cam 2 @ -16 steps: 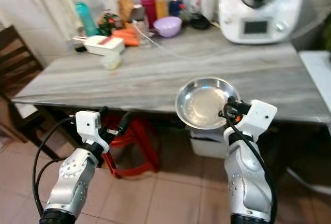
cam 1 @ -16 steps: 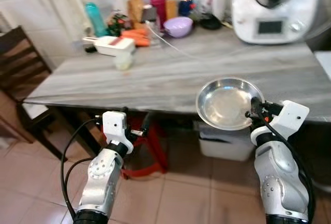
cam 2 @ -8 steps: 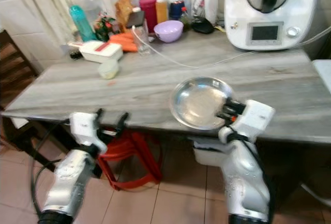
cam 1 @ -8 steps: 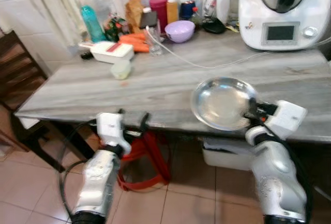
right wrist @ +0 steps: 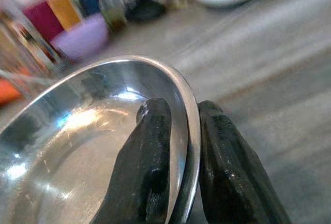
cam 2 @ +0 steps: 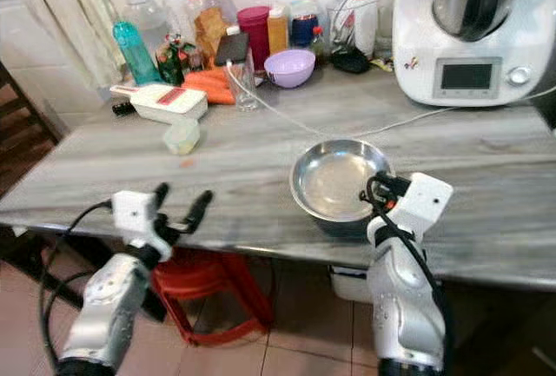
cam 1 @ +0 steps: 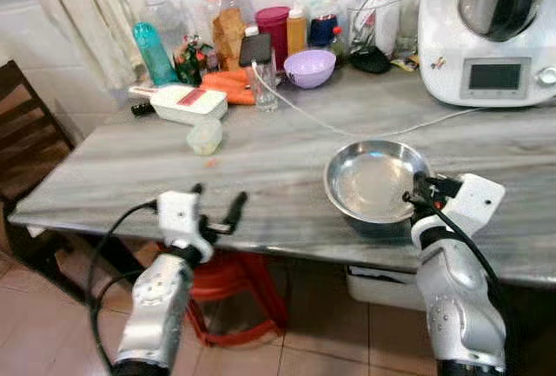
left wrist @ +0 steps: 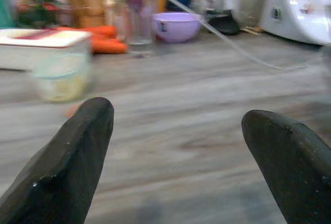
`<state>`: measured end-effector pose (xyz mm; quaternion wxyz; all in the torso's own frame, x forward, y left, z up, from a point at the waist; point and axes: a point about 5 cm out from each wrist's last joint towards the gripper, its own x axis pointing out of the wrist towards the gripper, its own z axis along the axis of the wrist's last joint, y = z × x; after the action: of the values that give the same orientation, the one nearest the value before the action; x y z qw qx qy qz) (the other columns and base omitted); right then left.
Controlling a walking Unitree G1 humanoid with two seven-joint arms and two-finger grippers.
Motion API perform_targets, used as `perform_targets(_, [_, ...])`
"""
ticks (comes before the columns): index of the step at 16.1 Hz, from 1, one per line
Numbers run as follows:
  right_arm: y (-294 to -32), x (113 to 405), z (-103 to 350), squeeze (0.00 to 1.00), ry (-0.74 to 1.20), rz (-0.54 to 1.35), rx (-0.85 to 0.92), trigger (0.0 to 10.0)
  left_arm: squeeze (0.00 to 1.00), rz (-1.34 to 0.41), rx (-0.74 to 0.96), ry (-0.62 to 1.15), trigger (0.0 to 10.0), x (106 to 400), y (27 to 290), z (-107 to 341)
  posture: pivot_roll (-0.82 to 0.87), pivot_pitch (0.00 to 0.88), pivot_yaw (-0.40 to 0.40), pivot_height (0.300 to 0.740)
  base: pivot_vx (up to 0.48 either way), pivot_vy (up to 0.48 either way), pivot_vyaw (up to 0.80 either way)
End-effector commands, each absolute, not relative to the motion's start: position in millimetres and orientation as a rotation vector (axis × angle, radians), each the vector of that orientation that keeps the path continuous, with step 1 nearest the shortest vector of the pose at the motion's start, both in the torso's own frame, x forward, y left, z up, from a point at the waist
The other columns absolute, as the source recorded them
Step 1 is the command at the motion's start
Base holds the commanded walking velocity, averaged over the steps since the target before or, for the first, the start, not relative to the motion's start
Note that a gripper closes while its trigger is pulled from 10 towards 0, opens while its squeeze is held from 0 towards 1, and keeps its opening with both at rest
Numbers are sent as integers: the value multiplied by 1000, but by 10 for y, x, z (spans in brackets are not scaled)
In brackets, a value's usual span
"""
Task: Setting the table
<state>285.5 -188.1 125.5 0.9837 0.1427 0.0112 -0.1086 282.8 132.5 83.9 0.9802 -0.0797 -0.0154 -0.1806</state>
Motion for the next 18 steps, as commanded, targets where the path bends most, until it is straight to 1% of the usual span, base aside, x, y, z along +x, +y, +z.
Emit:
perform_targets(1, [-1821, 2876, 1254, 0, 35, -209, 300, 10000, 0, -361, -138, -26, 10000, 2812, 1408, 840, -117, 0, 145, 740, 0, 0, 0])
perform_targets(4, [-1815, 2908, 1158, 0, 111, -206, 318, 10000, 0, -576, -189, 30, 10000, 2602, 1276, 749, -112, 0, 141, 740, 0, 0, 0])
perform_targets(8, [-1788, 3025, 1101, 0, 169, -197, 299, 10000, 0, -679, -211, 63, 10000, 2522, 1244, 733, -109, 0, 137, 740, 0, 0, 0])
perform_targets(13, [-1697, 3145, 1033, 0, 211, -203, 286, 10000, 0, -735, -206, 80, 10000, 2490, 1222, 736, -109, 0, 137, 740, 0, 0, 0])
perform_targets(18, [-1696, 3164, 1017, 0, 222, -207, 293, 10000, 0, -738, -206, 82, 10000, 2492, 1219, 738, -111, 0, 143, 740, 0, 0, 0])
